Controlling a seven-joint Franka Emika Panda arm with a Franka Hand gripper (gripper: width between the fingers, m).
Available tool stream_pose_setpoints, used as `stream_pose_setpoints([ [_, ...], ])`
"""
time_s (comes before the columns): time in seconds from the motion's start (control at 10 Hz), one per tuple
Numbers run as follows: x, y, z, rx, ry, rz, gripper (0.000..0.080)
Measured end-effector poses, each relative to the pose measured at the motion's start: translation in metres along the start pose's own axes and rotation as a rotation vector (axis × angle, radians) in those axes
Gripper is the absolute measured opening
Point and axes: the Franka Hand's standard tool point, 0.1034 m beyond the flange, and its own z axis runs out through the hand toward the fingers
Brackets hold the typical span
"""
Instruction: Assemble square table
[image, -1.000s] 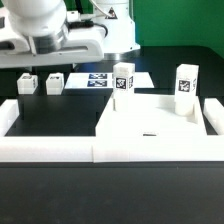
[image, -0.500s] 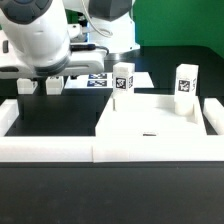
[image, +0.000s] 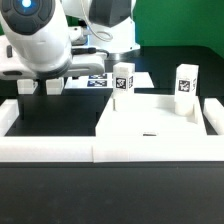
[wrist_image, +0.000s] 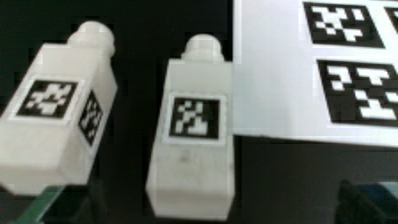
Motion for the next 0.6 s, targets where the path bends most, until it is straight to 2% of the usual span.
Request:
stream_pose_setpoints([
  [0.1, -0.002, 0.002, 0.003, 0.004, -0.004, 0.005, 0.0649],
  [0.3, -0.001, 0.004, 0.028, 0.004, 0.002, 0.007, 0.0649],
  [0.4, -0.002, 0.005, 0.034, 0.007, -0.005, 0.007, 0.0649],
  [0.6, -0.002, 0.006, 0.035, 0.007, -0.007, 0.009, 0.0649],
])
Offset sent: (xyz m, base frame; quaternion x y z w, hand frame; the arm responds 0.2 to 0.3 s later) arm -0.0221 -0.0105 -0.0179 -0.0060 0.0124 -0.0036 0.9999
